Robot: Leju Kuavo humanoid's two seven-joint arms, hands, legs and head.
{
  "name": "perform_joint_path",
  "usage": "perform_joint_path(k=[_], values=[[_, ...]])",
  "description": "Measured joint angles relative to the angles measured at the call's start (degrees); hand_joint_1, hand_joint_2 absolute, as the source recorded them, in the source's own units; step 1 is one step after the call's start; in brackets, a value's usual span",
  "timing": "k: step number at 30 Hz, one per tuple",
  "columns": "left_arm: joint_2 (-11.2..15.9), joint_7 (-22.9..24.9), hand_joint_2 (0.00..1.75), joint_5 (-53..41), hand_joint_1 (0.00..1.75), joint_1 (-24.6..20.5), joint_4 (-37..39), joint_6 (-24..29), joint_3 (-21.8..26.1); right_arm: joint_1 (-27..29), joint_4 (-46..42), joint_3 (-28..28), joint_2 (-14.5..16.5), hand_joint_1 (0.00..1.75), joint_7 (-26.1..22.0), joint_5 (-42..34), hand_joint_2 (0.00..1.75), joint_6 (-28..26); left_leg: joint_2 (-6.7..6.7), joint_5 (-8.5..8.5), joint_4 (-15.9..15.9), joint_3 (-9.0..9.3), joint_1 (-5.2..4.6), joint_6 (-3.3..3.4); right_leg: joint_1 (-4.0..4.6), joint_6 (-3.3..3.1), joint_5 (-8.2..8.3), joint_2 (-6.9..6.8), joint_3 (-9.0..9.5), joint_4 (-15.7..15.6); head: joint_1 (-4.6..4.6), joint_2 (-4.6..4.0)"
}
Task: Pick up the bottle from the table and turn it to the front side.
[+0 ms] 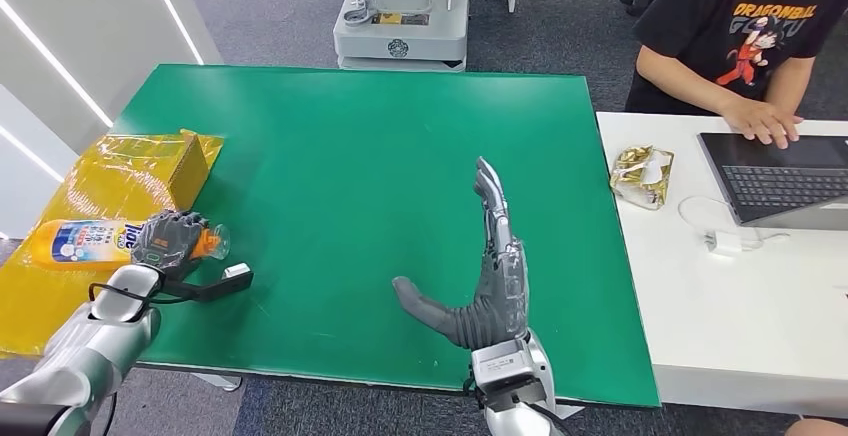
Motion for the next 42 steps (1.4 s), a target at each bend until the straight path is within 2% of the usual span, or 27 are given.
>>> perform_joint_path(k=[9, 13, 19, 24, 27, 32, 42], values=[[-1.6, -0.9, 1.75, -0.3, 1.75, 0.3, 0.0, -1.3, 0.4, 0.0, 0.0, 0.0, 0.0, 0.00, -0.1, 0.0, 1.75, -0.6, -0.04, 0.00, 0.0, 0.00, -0.01, 0.00, -0.01, 0.00, 0.00, -0.04, 0.01, 0.0, 0.01, 0.00], [-2.3, 1.2, 1.75, -0.5, 0.00, 0.1, 0.0, -5.6, 0.8, 0.0, 0.1, 0.0, 0.0, 0.00, -0.1, 0.0, 1.75, -0.9, -0.07, 0.00, 0.0, 0.04, -0.02, 0.00, -0.01, 0.00, 0.00, -0.10, 0.06, 0.0, 0.00, 0.00], [-3.0, 5.0, 1.75, -0.6, 0.00, -1.4, 0.0, -12.5, 0.8, 0.0, 0.2, 0.0, 0.0, 0.00, 0.2, 0.2, 1.75, -1.2, -0.11, 0.01, 0.0, 0.26, -0.02, -0.01, -0.01, -0.02, 0.01, -0.15, 0.26, 0.0, 0.00, 0.00], [-3.2, 7.1, 1.75, -0.6, 0.00, -4.1, 0.2, -21.9, 0.8, -0.1, 0.2, 0.0, 0.0, 0.00, 0.7, 1.0, 1.75, -2.1, -0.06, 0.03, -0.1, 0.41, -0.02, -0.05, -0.01, -0.09, 0.06, -0.08, 0.38, 0.1, 0.00, 0.00], [-3.2, 7.3, 1.75, -0.6, 0.00, -4.6, 0.2, -23.0, 0.8, -0.1, 0.2, 0.0, 0.0, 0.00, 0.9, 1.2, 1.75, -2.2, -0.03, 0.06, -0.1, 0.48, -0.01, -0.09, 0.00, -0.12, 0.07, -0.03, 0.37, 0.1, -0.01, 0.00], [-3.1, 7.8, 1.75, -0.4, 0.00, -4.5, 0.2, -20.6, 1.0, -0.1, 0.1, 0.0, 0.0, 0.00, 1.2, 1.5, 1.75, -2.2, -0.03, 0.07, -0.1, 0.46, -0.01, -0.10, 0.00, -0.13, 0.07, -0.04, 0.34, 0.1, -0.01, 0.00], [-2.7, 6.9, 1.75, 0.7, 0.00, -0.4, -0.8, -7.3, 5.0, 0.2, -1.0, -0.3, 0.0, 0.00, 2.1, 2.3, 1.75, -2.1, 0.02, 0.04, -0.1, 0.36, -0.02, -0.11, -0.01, -0.15, 0.04, 0.05, 0.23, 0.1, -0.01, 0.00]])
